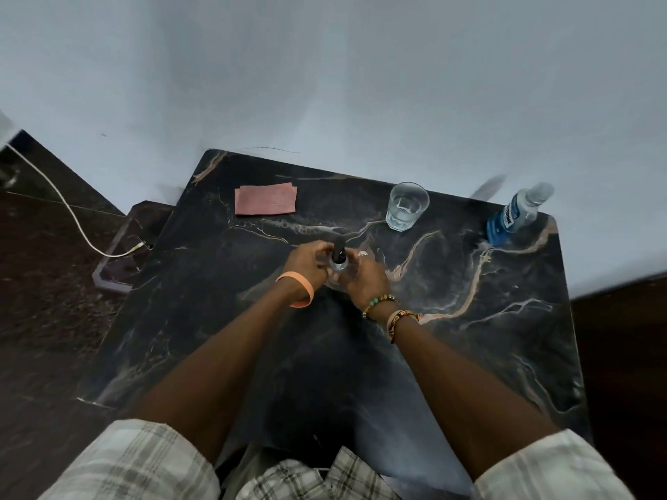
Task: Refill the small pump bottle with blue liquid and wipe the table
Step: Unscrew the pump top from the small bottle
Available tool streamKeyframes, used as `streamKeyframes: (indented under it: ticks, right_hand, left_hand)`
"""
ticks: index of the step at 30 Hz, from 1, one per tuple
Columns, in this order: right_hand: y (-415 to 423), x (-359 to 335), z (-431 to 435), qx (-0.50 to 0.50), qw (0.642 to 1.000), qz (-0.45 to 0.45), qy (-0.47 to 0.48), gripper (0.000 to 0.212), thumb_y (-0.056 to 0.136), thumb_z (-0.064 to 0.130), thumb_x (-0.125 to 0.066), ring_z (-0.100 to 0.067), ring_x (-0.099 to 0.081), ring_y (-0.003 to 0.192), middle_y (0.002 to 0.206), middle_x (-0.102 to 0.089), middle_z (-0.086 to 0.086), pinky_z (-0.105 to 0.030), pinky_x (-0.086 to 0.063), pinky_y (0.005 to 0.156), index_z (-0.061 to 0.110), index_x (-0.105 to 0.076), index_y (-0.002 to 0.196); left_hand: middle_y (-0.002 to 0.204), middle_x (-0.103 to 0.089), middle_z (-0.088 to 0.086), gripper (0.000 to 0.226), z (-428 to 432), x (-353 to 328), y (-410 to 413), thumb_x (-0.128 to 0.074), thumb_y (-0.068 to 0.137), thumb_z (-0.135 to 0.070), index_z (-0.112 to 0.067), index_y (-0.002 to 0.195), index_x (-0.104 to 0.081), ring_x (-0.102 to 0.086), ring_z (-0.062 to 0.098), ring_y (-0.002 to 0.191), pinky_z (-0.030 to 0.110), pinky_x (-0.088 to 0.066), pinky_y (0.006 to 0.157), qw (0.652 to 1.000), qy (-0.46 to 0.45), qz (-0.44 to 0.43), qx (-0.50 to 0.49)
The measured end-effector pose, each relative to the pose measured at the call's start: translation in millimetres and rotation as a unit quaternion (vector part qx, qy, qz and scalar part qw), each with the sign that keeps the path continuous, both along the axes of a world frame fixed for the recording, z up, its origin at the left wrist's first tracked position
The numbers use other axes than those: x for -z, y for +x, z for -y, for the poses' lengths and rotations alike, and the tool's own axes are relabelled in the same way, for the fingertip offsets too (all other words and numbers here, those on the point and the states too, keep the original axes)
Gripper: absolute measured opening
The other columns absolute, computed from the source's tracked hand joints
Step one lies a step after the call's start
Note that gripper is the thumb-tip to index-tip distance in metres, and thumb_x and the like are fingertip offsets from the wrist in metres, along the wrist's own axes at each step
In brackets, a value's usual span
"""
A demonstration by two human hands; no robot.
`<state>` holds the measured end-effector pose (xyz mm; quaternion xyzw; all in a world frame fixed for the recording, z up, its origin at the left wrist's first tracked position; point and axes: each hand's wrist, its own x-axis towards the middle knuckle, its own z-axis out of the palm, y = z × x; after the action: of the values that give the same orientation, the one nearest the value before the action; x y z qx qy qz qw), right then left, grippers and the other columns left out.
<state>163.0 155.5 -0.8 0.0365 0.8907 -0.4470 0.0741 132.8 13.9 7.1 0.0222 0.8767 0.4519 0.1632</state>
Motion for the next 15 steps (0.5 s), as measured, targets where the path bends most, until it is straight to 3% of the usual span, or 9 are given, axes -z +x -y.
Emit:
streamKeyframes:
  ticks: [4,6,8,9,12,15]
  right_hand:
    - [9.8,7.4,4.4,0.030,0.999,-0.023,0.006,0.036,0.078,0.020,-0.075,-0.003,-0.052,0.087,0.094,-0.052,0.021,-0.011,-0.040,0.074,0.017,-0.063,0.112]
    - [12.0,11.4,5.7,0.039,0.999,-0.027,0.003,0.040,0.079,0.015,-0.074,-0.002,-0.048,0.089,0.098,-0.050,0.017,0.002,-0.034,0.068,0.014,-0.060,0.116]
    - [11.1,13.2,5.4,0.038,0.999,-0.011,-0.004,0.043,0.080,0.015,-0.074,-0.003,-0.049,0.092,0.106,-0.055,0.010,0.003,-0.034,0.067,0.014,-0.058,0.120]
    - [10.5,13.4,5.5,0.034,0.999,0.000,0.001,0.045,0.080,0.016,-0.074,-0.003,-0.049,0.094,0.109,-0.057,0.008,0.000,-0.035,0.072,0.015,-0.057,0.122]
    - [9.6,11.3,6.0,0.029,0.999,0.012,0.018,0.055,0.077,0.020,-0.077,-0.003,-0.049,0.094,0.108,-0.055,0.013,-0.020,-0.044,0.080,0.019,-0.053,0.127]
    - [6.7,6.5,7.4,0.023,1.000,-0.003,0.008,0.054,0.072,0.022,-0.079,-0.006,-0.056,0.093,0.108,-0.063,0.009,-0.021,-0.043,0.076,0.022,-0.057,0.121]
  left_hand:
    - [0.120,-0.067,0.006,0.051,2.3,-3.2,6.4,-0.065,0.079,0.008,-0.011,0.126,-0.062,-0.063,0.018,0.109,0.026,-0.049,0.095,0.999,0.015,0.020,0.036]
    - [0.122,-0.066,0.006,0.051,3.6,-4.0,8.8,-0.062,0.080,0.009,-0.009,0.128,-0.061,-0.063,0.018,0.110,0.015,-0.047,0.090,0.999,0.023,0.014,0.034]
    - [0.123,-0.066,0.006,0.054,3.4,-4.4,9.9,-0.061,0.079,0.011,-0.010,0.129,-0.060,-0.062,0.016,0.110,0.006,-0.044,0.083,0.999,0.016,0.012,0.031]
    - [0.123,-0.066,0.005,0.056,3.5,-4.6,10.6,-0.060,0.078,0.011,-0.012,0.129,-0.060,-0.062,0.016,0.110,0.007,-0.044,0.085,0.999,0.015,0.014,0.031]
    - [0.125,-0.065,0.004,0.058,2.6,-4.7,11.3,-0.060,0.079,0.009,-0.015,0.132,-0.057,-0.060,0.017,0.116,0.030,-0.046,0.102,1.000,0.016,0.012,0.022]
    - [0.122,-0.066,0.004,0.055,2.4,-4.4,11.5,-0.070,0.078,0.001,-0.015,0.130,-0.058,-0.062,0.017,0.110,0.039,-0.049,0.099,0.998,0.051,0.023,-0.010]
